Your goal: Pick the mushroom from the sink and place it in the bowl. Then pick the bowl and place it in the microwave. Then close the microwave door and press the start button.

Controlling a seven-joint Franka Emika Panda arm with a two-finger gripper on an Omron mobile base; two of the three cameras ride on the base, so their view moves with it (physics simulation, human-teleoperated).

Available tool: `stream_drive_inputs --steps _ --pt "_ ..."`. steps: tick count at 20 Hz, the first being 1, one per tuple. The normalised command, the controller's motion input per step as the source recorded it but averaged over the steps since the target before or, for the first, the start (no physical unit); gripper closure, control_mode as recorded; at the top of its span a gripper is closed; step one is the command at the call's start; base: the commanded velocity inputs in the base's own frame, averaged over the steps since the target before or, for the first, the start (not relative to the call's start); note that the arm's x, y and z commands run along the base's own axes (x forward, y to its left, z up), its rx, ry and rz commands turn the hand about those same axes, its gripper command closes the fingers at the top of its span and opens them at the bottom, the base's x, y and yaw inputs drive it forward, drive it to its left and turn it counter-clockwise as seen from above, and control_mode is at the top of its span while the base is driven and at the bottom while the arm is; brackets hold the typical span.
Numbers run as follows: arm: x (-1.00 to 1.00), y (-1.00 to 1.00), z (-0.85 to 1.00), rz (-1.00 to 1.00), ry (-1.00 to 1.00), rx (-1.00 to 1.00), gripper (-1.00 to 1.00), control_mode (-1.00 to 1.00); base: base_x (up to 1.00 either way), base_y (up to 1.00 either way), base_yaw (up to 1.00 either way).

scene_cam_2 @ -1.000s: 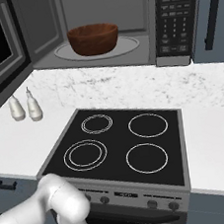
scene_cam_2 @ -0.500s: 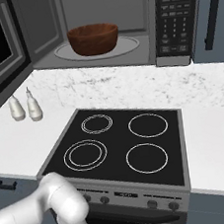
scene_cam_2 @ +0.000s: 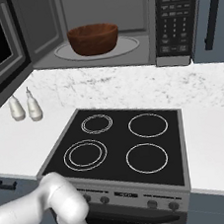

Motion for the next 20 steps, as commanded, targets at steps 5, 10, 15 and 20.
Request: stream_drive_inputs --steps 5,10,15,20 --pt "0.00 -0.72 0.00 0.13 -0.20 0.21 -1.00 -1.00 0.00 0.00 0.00" --pt "0.00 -0.73 0.00 0.13 -0.22 0.14 -1.00 -1.00 0.00 0.00 0.00" --pt "0.00 -0.76 0.00 0.11 -0.23 0.10 -1.00 -1.00 0.00 0.00 0.00" --pt "0.00 -0.72 0.00 0.12 -0.22 0.08 -1.00 -1.00 0.00 0.00 0.00"
